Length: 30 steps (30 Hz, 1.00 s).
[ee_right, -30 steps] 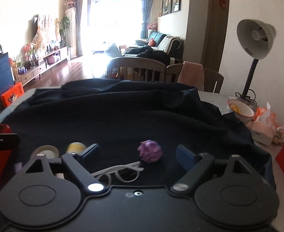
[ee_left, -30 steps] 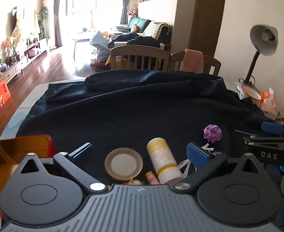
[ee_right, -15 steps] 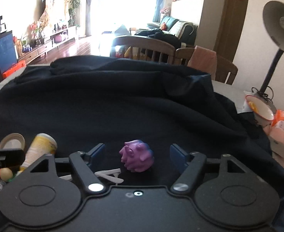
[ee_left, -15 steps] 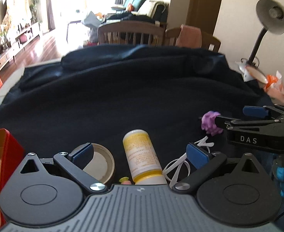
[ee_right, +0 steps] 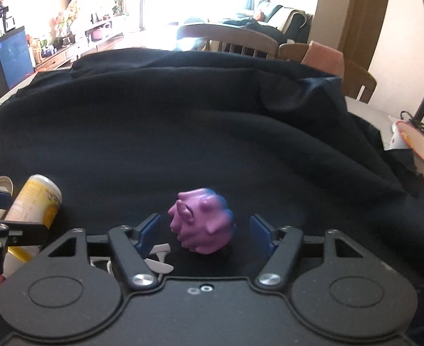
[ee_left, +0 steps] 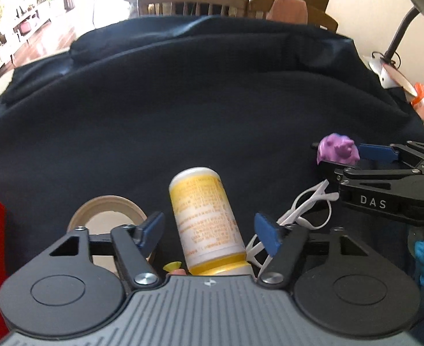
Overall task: Organize rigid objects
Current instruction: 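Grasp the yellow bottle with the left tool while the right tool grasps the purple plush, then carry the bottle and plush toy over the red tin box with both tools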
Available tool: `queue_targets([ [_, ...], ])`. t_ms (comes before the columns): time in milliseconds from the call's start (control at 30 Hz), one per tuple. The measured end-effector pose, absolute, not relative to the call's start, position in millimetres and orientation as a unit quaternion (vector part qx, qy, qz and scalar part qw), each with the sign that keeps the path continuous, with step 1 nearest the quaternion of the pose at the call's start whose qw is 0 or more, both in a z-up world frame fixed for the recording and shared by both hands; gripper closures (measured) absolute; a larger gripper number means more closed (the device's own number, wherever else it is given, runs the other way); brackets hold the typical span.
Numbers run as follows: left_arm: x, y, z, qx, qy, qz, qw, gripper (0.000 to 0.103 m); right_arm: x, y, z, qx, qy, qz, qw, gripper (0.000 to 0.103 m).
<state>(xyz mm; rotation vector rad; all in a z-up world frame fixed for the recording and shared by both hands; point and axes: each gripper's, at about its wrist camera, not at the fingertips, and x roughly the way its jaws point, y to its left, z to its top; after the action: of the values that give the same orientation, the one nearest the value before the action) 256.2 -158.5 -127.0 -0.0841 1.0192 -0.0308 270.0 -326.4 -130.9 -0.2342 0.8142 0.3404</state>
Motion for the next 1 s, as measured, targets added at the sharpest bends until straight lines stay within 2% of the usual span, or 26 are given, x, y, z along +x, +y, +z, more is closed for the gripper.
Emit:
queue_targets([
  [267, 265, -158, -135, -0.044, 0.503, -0.016, 0.863, 0.054, 279, -325, -137, -0.117, 0.401, 0.166, 0.893, 0.051],
  [300, 265, -157, -135, -0.047, 0.503, -0.015, 0.863, 0.054, 279, -325, -138, -0.116, 0.402, 0.167, 0.893, 0.053],
  [667, 263, -153, -133, -0.053, 0.501, -0.013, 0.864, 0.056, 270, -327, -128, -0.112, 0.397, 0.163, 0.896, 0.053],
  [1000, 244, -148, -107, -0.062, 0.476, -0.017, 0.877, 0.057, 246, -323, -99, -0.104, 0.376, 0.186, 0.902, 0.053],
])
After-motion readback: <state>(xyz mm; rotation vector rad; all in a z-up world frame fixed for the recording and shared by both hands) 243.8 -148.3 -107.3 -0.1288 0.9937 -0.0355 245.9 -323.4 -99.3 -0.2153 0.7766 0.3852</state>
